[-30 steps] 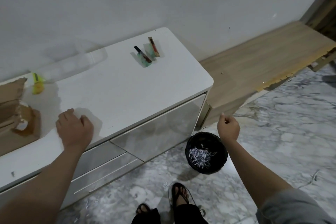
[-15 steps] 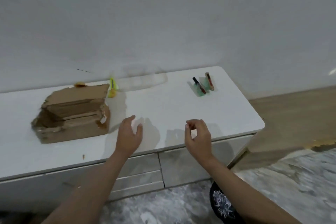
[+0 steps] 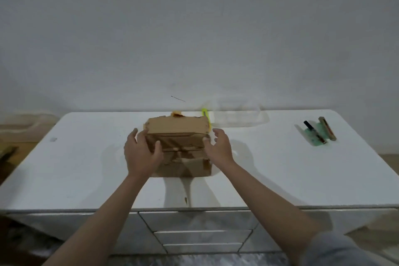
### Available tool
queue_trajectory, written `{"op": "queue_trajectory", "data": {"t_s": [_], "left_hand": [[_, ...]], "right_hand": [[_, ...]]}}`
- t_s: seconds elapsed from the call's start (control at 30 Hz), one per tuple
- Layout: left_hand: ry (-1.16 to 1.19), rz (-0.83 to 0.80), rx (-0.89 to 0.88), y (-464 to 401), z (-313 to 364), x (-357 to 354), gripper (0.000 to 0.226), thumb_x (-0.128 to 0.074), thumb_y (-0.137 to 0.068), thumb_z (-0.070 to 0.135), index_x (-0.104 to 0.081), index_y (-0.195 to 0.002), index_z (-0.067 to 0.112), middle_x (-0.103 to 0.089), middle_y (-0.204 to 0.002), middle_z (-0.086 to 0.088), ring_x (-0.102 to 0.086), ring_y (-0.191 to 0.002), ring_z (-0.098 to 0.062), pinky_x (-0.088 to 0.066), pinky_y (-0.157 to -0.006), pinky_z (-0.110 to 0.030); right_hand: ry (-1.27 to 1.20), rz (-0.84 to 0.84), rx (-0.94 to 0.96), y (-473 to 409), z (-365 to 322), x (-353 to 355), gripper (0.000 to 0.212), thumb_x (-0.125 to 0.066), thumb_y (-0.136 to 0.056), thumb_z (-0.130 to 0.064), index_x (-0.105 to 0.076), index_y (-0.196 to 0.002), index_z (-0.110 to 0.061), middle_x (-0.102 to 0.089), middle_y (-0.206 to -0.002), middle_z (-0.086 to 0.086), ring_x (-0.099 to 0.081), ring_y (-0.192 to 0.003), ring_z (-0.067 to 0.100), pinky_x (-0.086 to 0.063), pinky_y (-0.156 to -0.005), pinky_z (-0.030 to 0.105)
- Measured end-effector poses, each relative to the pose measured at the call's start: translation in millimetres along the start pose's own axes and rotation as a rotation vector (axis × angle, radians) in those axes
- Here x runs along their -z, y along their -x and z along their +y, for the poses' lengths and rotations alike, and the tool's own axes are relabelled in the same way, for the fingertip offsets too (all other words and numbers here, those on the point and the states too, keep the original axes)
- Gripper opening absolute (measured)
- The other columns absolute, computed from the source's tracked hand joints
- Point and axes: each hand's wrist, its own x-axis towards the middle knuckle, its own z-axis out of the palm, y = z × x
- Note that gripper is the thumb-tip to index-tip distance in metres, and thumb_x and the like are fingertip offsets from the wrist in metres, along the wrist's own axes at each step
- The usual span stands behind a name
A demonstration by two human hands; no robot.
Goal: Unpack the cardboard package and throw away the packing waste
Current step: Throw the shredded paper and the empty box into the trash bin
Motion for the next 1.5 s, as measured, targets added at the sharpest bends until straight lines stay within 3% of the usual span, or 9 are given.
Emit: {"op": "queue_trajectory", "data": {"t_s": [0.17,0.4,0.57,0.73,0.83,1.0,1.07,1.13,1.5], "left_hand": [[0.154,-0.212,0.179,-31,-26,2,0.071,-0.058,-0.089,0.036,-0.025,-0.144,0.004,-0.035,-0.147,-0.017,-0.034,-0.135,-0.032,-0.034,-0.107,-0.046],[0.685,-0.225,0.433,-33,-23,-1,0.060,-0.051,-0.094,0.040,-0.027,-0.145,0.019,-0.046,-0.136,-0.004,-0.045,-0.124,-0.022,-0.038,-0.106,-0.041],[0.946,-0.319,0.570,-48,-51,-12,0.079,-0.048,-0.068,0.082,-0.058,-0.123,0.025,-0.059,-0.128,-0.004,-0.056,-0.118,-0.024,-0.044,-0.100,-0.052],[0.998,-0.305,0.584,-47,-30,-4,0.054,-0.031,-0.084,0.068,-0.063,-0.110,0.034,-0.064,-0.116,-0.002,-0.060,-0.110,-0.022,-0.047,-0.096,-0.048],[1.094,-0.237,0.625,-49,-30,-5,0.049,-0.024,-0.095,0.057,-0.058,-0.097,0.023,-0.063,-0.099,-0.003,-0.060,-0.093,-0.020,-0.049,-0.081,-0.037],[0.971,-0.330,0.565,-49,-44,1,0.034,-0.046,-0.092,0.042,-0.059,-0.086,0.011,-0.066,-0.087,-0.009,-0.063,-0.071,-0.017,-0.049,-0.064,-0.028],[0.814,-0.364,0.460,-49,-53,-3,0.019,-0.055,-0.087,0.015,-0.057,-0.104,0.007,-0.062,-0.109,-0.016,-0.063,-0.085,-0.020,-0.053,-0.069,-0.031],[0.688,-0.349,0.439,-46,-56,-5,0.043,-0.058,-0.085,0.001,-0.046,-0.124,0.015,-0.052,-0.125,-0.007,-0.056,-0.107,-0.023,-0.054,-0.083,-0.042],[0.531,-0.194,0.397,-28,-51,-18,0.043,-0.061,-0.087,0.011,-0.051,-0.128,0.010,-0.059,-0.119,-0.008,-0.056,-0.103,-0.024,-0.047,-0.091,-0.037]], "right_hand": [[-0.030,0.048,-0.079,-13,-20,-35,0.055,-0.059,-0.085,-0.034,-0.039,-0.135,-0.023,-0.053,-0.126,0.003,-0.057,-0.106,0.018,-0.049,-0.092,0.036],[-0.159,0.158,0.001,-8,-13,-42,0.048,-0.060,-0.089,-0.032,-0.043,-0.132,-0.019,-0.047,-0.130,-0.002,-0.049,-0.116,0.011,-0.038,-0.090,0.023],[-0.438,0.129,-0.117,-11,-16,-41,0.058,-0.044,-0.085,-0.065,-0.052,-0.123,-0.023,-0.050,-0.130,0.011,-0.053,-0.110,0.020,-0.045,-0.096,0.041],[-0.511,0.079,-0.149,-9,-26,-32,0.058,-0.027,-0.093,-0.063,-0.064,-0.106,-0.021,-0.063,-0.114,0.004,-0.063,-0.096,0.007,-0.052,-0.081,0.031],[-0.566,0.105,-0.176,-14,-16,-25,0.058,-0.020,-0.099,-0.052,-0.066,-0.088,-0.019,-0.066,-0.104,0.000,-0.060,-0.104,0.012,-0.042,-0.095,0.035],[-0.574,0.053,-0.220,-9,-3,-16,0.070,-0.024,-0.096,-0.058,-0.076,-0.090,-0.012,-0.067,-0.119,0.002,-0.060,-0.111,0.014,-0.044,-0.102,0.040],[-0.578,0.016,-0.186,-3,0,-14,0.057,-0.033,-0.098,-0.049,-0.073,-0.103,-0.009,-0.064,-0.119,-0.003,-0.060,-0.106,0.009,-0.051,-0.088,0.031],[-0.522,0.003,-0.140,4,-1,-15,0.043,-0.044,-0.097,-0.042,-0.069,-0.112,-0.011,-0.063,-0.107,-0.005,-0.057,-0.102,0.008,-0.052,-0.078,0.022],[0.182,-0.146,0.191,18,21,-21,0.058,-0.042,-0.100,-0.024,-0.016,-0.151,-0.018,-0.007,-0.160,-0.008,-0.007,-0.145,0.004,-0.016,-0.109,0.015]]}}
